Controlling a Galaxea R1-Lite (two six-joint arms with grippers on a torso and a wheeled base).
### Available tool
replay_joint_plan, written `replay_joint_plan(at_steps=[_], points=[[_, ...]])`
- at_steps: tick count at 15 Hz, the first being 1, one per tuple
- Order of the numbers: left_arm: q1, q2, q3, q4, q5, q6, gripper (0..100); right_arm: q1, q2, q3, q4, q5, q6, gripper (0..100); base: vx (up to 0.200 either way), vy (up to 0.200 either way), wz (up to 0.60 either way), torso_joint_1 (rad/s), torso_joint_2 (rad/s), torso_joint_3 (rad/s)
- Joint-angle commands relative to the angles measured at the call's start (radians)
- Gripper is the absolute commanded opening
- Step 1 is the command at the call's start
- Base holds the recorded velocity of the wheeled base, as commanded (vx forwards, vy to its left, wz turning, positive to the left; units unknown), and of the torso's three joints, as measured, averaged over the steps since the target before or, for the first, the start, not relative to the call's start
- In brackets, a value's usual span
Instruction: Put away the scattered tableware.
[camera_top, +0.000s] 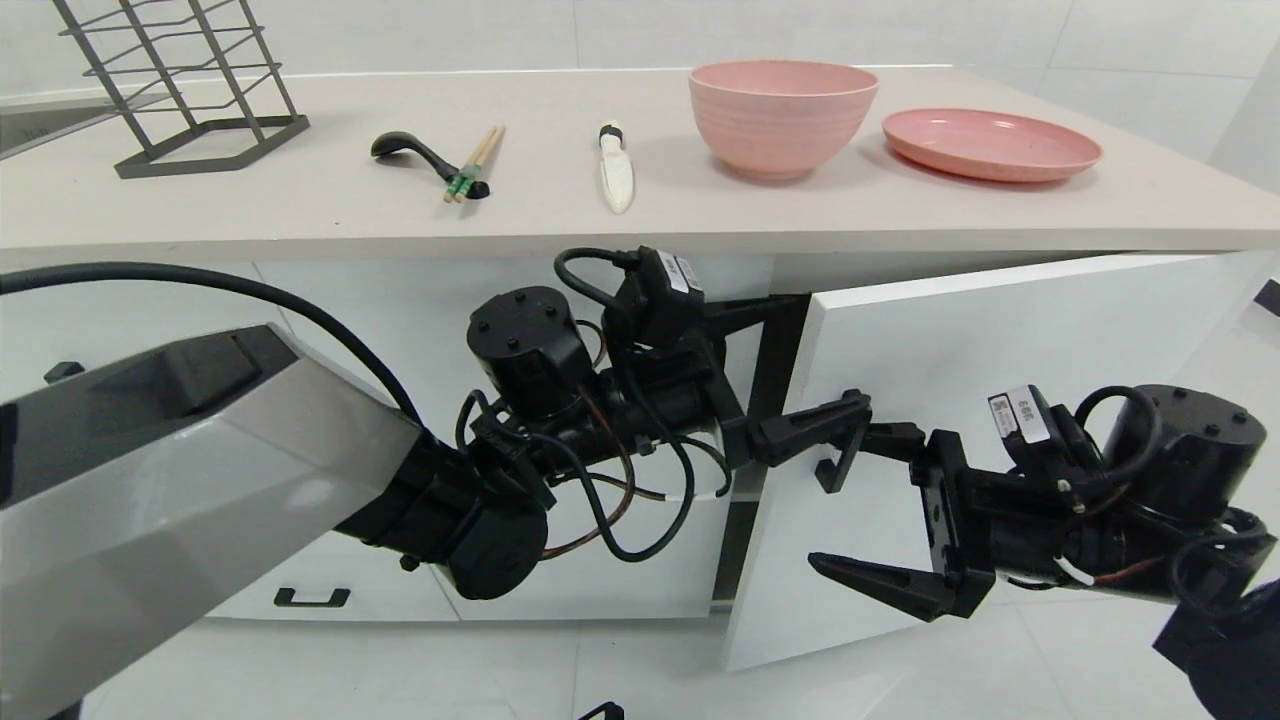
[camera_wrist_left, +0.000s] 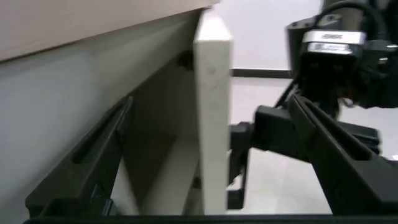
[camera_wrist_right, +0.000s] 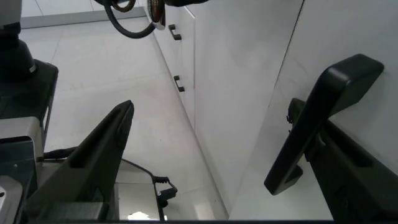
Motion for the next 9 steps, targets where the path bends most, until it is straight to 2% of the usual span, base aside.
replay_joint_plan(at_steps=[1,4,6,7,8,9], points=[[-0.023,0.025,-0.023,-0.003,-0.004,0.000,100,-0.005,-0.029,0.026,-0.001,-0.004,-0.003,100,0.000,0.000,0.00,0.000,0.00,0.000],[-0.058,0.057,-0.057,-0.032,-0.012,-0.005,100,-0.031,-0.029,0.044,0.000,-0.004,-0.016,100,0.000,0.000,0.00,0.000,0.00,0.000],[-0.081,0.057,-0.051,-0.052,-0.013,-0.042,100,-0.059,-0.029,0.042,0.000,-0.004,-0.018,100,0.000,0.000,0.00,0.000,0.00,0.000],[-0.095,0.059,-0.052,-0.065,0.001,-0.083,100,-0.079,-0.027,0.042,0.000,-0.005,-0.022,100,0.000,0.000,0.00,0.000,0.00,0.000],[-0.098,0.062,-0.052,-0.066,0.004,-0.099,100,-0.093,-0.026,0.045,0.002,-0.005,-0.024,100,0.000,0.000,0.00,0.000,0.00,0.000],[-0.098,0.065,-0.054,-0.066,0.005,-0.099,100,-0.103,-0.026,0.045,0.002,-0.005,-0.024,100,0.000,0.000,0.00,0.000,0.00,0.000]])
